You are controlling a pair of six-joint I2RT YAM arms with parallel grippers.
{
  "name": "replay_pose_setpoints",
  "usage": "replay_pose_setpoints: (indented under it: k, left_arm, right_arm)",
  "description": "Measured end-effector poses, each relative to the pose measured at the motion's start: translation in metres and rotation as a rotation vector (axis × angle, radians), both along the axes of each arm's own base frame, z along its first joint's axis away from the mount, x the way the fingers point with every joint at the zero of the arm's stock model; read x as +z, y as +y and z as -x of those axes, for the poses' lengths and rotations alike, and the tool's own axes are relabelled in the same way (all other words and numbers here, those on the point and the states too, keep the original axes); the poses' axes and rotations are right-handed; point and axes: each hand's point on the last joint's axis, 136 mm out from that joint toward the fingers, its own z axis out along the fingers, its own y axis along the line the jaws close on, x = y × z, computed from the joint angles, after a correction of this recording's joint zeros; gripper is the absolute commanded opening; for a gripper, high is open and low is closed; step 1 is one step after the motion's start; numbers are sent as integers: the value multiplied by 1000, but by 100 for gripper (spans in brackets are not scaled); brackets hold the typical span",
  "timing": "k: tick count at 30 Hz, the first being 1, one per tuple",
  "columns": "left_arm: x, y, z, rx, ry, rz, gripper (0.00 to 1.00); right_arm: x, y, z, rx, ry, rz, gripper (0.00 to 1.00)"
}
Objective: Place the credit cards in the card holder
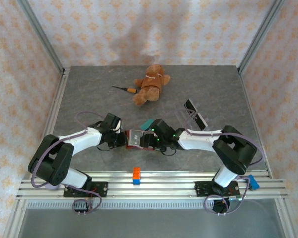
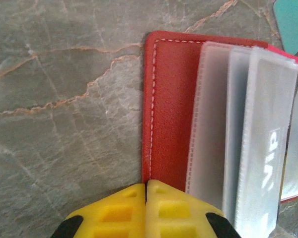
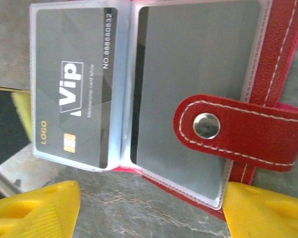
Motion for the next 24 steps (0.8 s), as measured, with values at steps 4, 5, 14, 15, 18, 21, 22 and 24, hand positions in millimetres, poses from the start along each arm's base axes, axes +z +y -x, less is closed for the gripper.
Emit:
replay_pose_setpoints:
  k: [4, 5, 14, 15, 18, 21, 22, 24]
  left_arm:
    - [0, -1, 0, 7, 0, 10, 4]
    - [1, -2, -1, 6, -2, 15, 3]
    - [1, -3, -1, 4, -3, 21, 3]
    - [1, -3, -1, 4, -3, 21, 3]
    - [1, -3, -1, 4, -4, 21, 3]
    - [1, -2, 0, 8, -4, 26, 3]
    - [2, -1, 0, 11, -4, 29, 3]
    - [4, 2, -1, 24, -7, 39, 4]
  right_arm:
    - [7, 8, -3, 3, -17, -103, 76]
    - [11, 12, -4, 7, -23, -128, 76]
    - [41, 35, -10, 39, -77, -279, 75]
    - [41, 35, -10, 43, -77, -280, 75]
    - [40, 36, -10, 58, -82, -272, 75]
    - [37, 39, -12, 76, -89, -259, 75]
    - [35, 40, -12, 81, -91, -254, 75]
    - [32, 42, -14, 90, -90, -246, 74]
